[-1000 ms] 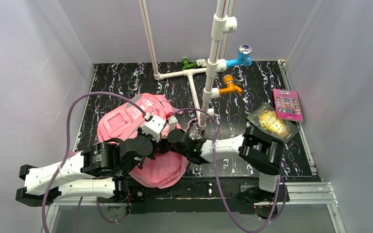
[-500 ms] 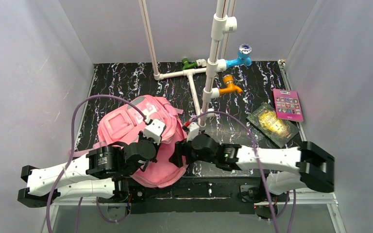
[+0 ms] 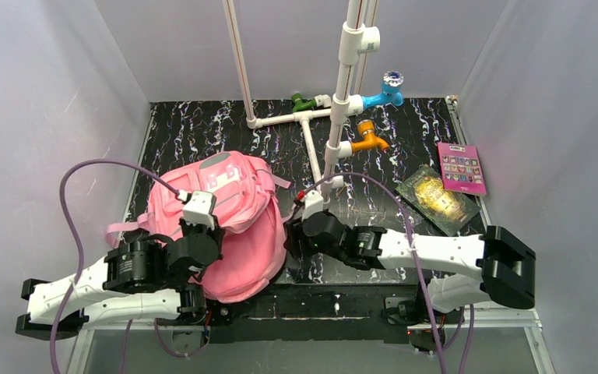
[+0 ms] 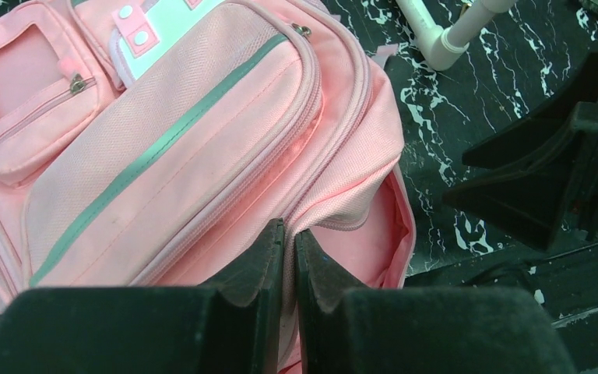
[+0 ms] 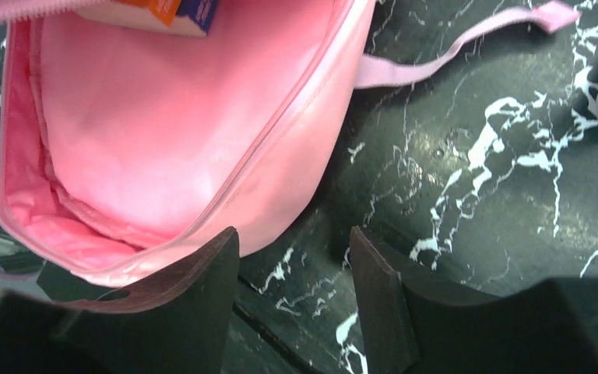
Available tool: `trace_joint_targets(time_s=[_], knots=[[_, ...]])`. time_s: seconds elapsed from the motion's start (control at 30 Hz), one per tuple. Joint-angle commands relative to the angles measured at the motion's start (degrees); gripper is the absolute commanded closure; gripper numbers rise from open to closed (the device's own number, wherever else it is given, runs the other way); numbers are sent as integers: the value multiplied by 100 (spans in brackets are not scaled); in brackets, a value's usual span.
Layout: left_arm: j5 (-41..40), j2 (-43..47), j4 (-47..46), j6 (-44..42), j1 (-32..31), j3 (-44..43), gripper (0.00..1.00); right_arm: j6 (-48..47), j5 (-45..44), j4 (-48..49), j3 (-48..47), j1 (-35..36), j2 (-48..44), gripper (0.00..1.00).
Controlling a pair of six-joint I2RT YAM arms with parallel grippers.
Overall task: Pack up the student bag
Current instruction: Adjust the student bag at the center of the board.
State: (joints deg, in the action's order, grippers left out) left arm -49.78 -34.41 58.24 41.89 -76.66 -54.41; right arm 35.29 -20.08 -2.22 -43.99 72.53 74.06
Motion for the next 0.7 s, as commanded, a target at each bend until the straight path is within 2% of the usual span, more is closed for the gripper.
trace_joint_targets(time_s=[0.0,0.1,0.23,0.4,0.47,0.57,0.67], knots=[[-813,271,513,355,55,-175,100,-394,-337,78,-681,-151,367,42],[-660,272,409,314,55,-206,100,-426,72,167,-847,-272,591,42],[87,5,-509,-409,55,-318,100,-453,749,448,-852,-275,787,34],[840,-1106,-1255,-1198,237,-897,100,-309,896,73,-545,-249,508,33],[1250,-1602,-1434,-1424,580,-1173,100,-266,815,-41,-284,-248,112,32],[1953,-2048,-1802,-1444,1416,-1274,100,-294,839,-214,51,-248,-516,30],[3115,-2164,-2585,-1295,2252,-1211,100,-362,1105,-144,353,-223,-981,29]])
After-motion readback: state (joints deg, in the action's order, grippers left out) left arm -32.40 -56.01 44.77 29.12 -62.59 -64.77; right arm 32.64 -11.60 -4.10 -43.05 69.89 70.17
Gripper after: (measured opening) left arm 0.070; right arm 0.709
